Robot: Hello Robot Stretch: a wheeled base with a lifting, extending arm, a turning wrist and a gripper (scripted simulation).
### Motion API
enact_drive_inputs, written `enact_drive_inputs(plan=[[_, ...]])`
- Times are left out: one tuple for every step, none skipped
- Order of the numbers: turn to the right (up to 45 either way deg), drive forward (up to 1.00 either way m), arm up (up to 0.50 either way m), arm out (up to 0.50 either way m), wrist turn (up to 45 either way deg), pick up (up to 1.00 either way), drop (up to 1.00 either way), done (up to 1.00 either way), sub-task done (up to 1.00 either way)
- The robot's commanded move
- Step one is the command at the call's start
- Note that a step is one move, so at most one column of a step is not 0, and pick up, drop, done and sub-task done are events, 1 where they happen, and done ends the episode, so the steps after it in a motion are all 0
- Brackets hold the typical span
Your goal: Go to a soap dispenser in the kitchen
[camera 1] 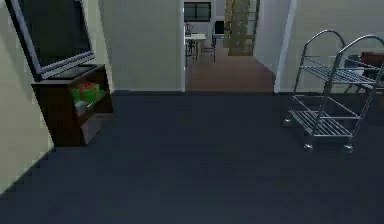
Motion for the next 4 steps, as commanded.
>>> enact_drive_inputs(plan=[[0.0,1.00,0.00,0.00,0.0,0.00,0.00,0.00,0.00],[3.0,0.00,0.00,0.00,0.0,0.00,0.00,0.00,0.00],[0.0,1.00,0.00,0.00,0.0,0.00,0.00,0.00,0.00],[0.0,1.00,0.00,0.00,0.0,0.00,0.00,0.00,0.00]])
